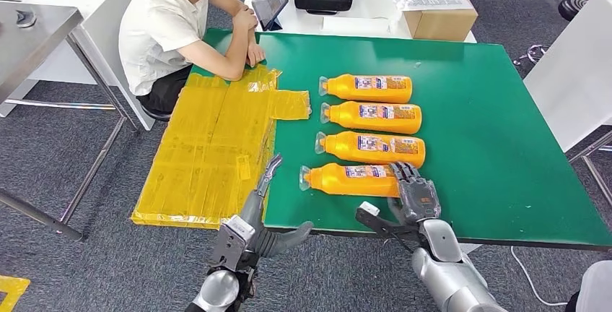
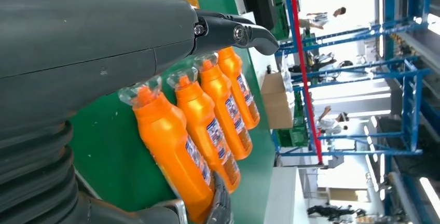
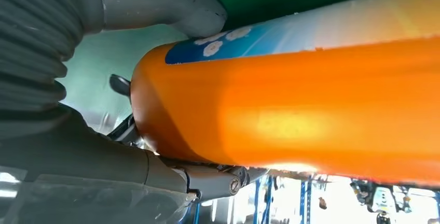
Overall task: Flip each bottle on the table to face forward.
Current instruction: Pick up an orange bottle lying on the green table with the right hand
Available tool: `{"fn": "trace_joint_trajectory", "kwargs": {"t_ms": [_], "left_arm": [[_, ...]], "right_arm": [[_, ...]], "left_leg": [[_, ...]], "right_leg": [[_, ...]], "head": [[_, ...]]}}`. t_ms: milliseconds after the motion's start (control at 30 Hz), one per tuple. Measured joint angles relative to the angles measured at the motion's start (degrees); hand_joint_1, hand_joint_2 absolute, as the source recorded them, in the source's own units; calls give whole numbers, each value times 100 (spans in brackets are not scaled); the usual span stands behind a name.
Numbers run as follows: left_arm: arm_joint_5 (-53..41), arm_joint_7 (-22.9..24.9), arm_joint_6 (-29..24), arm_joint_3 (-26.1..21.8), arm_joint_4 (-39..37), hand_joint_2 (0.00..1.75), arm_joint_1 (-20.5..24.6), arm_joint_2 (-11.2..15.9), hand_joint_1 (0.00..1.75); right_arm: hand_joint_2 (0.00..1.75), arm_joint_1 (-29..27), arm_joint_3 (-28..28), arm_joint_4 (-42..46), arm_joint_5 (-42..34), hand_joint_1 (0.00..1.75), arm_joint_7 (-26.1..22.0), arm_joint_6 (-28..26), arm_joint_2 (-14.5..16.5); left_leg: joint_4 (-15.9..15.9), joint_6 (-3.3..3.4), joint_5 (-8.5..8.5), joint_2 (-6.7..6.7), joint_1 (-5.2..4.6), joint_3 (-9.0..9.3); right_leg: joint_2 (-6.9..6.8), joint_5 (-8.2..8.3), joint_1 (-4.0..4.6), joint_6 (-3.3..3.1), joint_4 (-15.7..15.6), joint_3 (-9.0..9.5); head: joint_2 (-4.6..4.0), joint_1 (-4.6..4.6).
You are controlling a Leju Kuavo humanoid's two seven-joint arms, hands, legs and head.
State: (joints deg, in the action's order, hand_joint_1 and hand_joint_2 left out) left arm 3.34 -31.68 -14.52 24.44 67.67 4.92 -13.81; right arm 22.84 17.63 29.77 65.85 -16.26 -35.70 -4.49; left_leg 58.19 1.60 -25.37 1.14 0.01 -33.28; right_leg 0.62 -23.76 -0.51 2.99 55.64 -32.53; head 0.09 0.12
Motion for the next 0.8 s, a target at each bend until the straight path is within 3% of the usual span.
{"fn": "trace_joint_trajectory", "kwargs": {"t_ms": [200, 500, 633, 800], "left_arm": [[575, -400, -374, -48, 0, 175, -75, -1, 0], [820, -647, -592, -141, 14, 175, -205, -5, 0], [1389, -800, -687, -238, 159, 175, -351, -22, 0], [2638, -322, -291, -355, 341, 175, -591, -23, 0]], "right_arm": [[175, -330, -319, 344, -1552, 175, -994, 39, 237], [175, -652, -499, 884, -1956, 175, -1100, 121, 421], [175, -831, -533, 1232, -2340, 175, -1178, 62, 466], [175, -1090, -567, 1804, -2825, 175, -1238, -25, 523]], "left_leg": [[0, -2, 3, -5, 6, -10], [0, -2, 4, -18, 6, -35], [0, -2, 5, -34, 6, -55], [0, -1, 9, -41, 6, -93]], "right_leg": [[-2, 1, 5, 0, 2, 24], [-8, -1, 4, 0, 3, 7], [-17, -2, 4, 1, 3, -7], [-30, -2, 5, 1, 6, -39]], "head": [[0, -2], [0, -1], [0, -2], [0, -2]]}}
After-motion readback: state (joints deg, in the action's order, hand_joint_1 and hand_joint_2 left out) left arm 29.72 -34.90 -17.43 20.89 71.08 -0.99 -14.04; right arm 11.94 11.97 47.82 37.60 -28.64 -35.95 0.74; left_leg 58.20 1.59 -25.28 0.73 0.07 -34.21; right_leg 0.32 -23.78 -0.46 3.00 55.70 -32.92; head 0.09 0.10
